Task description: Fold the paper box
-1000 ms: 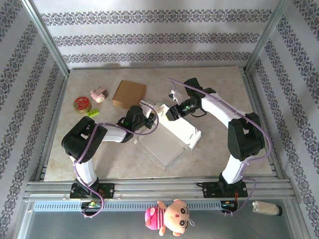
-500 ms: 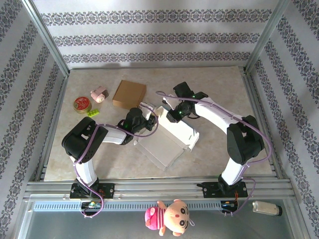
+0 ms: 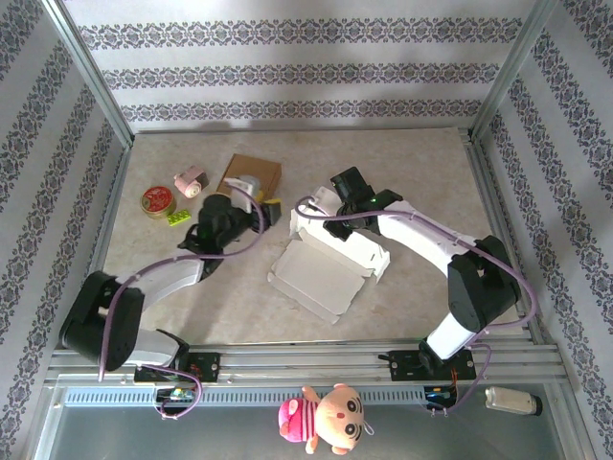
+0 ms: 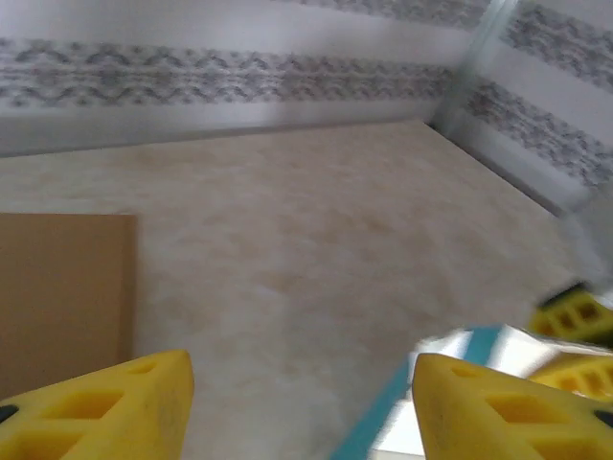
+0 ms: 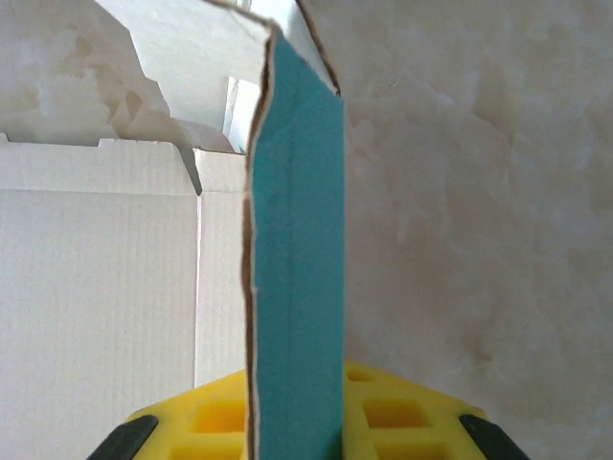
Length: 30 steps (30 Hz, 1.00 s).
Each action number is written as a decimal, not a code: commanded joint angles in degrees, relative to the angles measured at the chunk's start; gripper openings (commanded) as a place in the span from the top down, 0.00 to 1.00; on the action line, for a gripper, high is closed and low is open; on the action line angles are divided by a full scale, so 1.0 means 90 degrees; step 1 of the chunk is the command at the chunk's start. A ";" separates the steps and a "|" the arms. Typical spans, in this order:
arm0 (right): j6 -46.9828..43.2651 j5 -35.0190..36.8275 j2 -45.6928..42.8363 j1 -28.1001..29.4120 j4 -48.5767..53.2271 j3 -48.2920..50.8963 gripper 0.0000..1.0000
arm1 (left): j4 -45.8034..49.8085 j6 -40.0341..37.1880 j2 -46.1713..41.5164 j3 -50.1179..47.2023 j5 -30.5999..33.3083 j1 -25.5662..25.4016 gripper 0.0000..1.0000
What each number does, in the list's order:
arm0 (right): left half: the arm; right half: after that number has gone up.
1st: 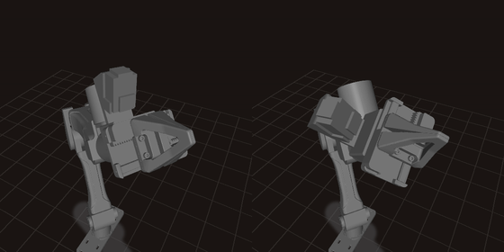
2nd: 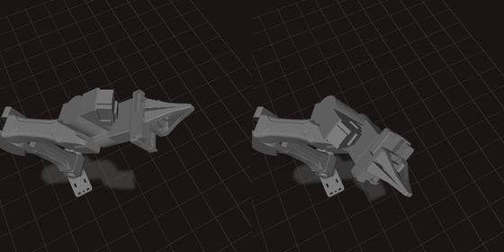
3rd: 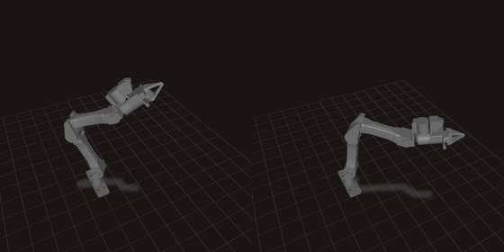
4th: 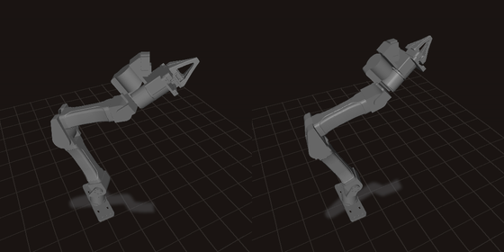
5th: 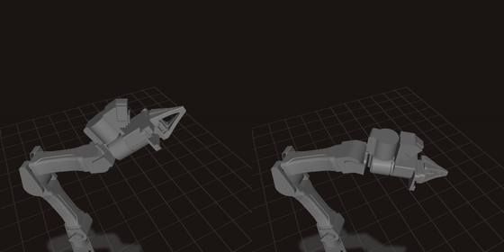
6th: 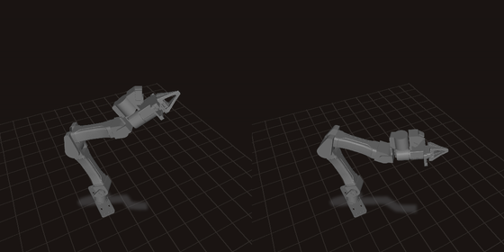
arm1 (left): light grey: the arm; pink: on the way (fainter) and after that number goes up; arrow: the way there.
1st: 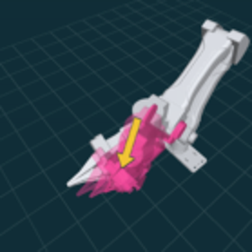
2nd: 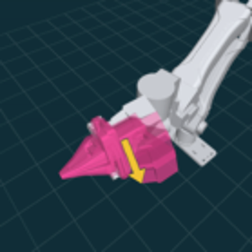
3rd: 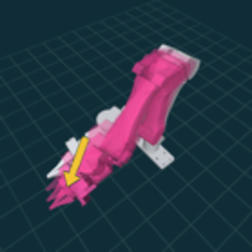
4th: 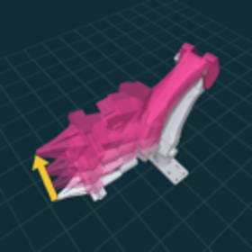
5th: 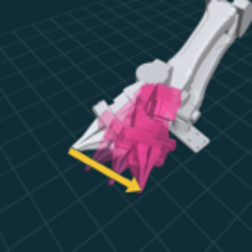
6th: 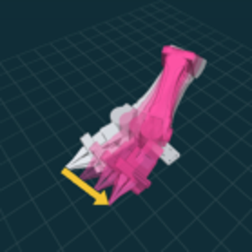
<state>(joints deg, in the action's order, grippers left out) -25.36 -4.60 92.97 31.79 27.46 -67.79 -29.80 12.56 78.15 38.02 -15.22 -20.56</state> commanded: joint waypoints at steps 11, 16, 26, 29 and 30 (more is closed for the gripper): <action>-0.0801 0.0045 -0.0252 0.0179 -0.0423 0.0383 0.83 | 0.3973 -0.0580 0.2272 0.2779 -0.1731 0.0539 0.44; -0.0853 0.0052 -0.0235 0.0179 -0.0474 0.0414 0.83 | 0.4012 -0.0529 0.3056 0.3249 -0.2407 0.0430 0.46; -0.0847 0.0209 -0.0201 0.0179 -0.0600 0.0433 0.83 | 0.3059 0.0048 0.3090 0.2778 -0.3639 0.0156 0.53; -0.0854 0.0238 -0.0180 0.0179 -0.0615 0.0422 0.83 | 0.2789 0.0326 0.3008 0.2616 -0.3687 0.0110 0.53; -0.0853 0.0246 -0.0173 0.0179 -0.0620 0.0415 0.83 | 0.2706 0.0392 0.2997 0.2588 -0.3704 0.0079 0.53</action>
<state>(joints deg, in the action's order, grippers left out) -31.94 -3.68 92.05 32.91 23.59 -65.08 -0.73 12.62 107.44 62.41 -45.01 -18.92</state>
